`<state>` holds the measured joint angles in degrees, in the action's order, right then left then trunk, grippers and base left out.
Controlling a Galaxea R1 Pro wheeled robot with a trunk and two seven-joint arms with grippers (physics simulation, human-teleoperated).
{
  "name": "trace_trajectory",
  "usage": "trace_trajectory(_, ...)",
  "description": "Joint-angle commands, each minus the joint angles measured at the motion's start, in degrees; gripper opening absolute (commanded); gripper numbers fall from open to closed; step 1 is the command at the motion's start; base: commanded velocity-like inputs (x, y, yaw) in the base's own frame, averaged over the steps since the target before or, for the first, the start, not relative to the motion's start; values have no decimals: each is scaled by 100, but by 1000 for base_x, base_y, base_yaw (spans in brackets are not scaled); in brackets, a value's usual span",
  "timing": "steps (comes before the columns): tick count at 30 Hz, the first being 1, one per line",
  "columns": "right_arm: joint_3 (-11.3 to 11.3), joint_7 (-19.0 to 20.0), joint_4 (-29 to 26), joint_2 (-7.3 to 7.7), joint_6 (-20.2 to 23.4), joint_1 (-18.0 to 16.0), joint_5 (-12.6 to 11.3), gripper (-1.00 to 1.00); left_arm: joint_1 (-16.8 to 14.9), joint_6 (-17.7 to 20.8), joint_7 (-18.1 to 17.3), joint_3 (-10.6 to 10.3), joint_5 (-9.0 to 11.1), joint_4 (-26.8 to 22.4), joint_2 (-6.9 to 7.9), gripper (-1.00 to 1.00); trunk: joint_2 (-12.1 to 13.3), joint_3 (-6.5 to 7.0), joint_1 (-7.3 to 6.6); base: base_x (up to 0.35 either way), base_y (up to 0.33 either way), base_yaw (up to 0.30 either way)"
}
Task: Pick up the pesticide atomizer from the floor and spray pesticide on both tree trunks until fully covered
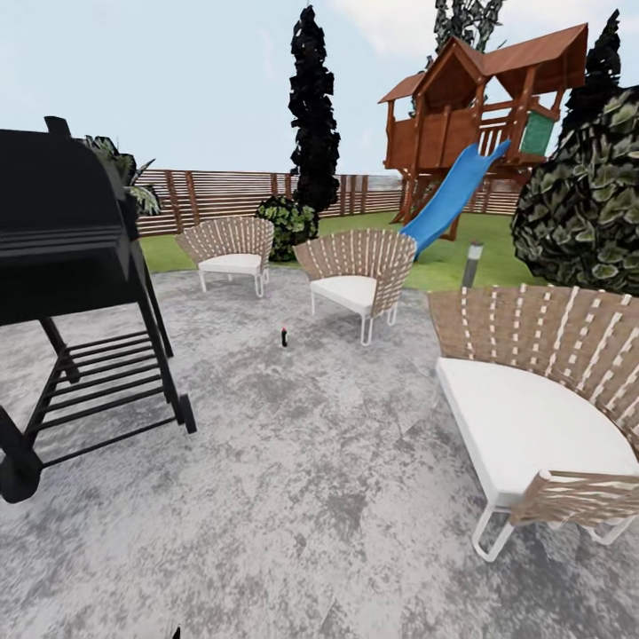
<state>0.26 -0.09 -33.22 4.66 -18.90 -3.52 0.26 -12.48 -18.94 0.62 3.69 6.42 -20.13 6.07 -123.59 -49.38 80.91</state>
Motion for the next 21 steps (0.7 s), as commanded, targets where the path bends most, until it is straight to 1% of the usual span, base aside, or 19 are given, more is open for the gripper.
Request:
trace_trajectory(1,0,0,0,0,0,0,0,100,0,-1,0,0,0,0,0,100,0,0,0,338,0,55)
trace_trajectory(21,-7,5,0,0,9,0,8,100,0,2,0,0,0,1,0,100,0,0,0,337,0,4)
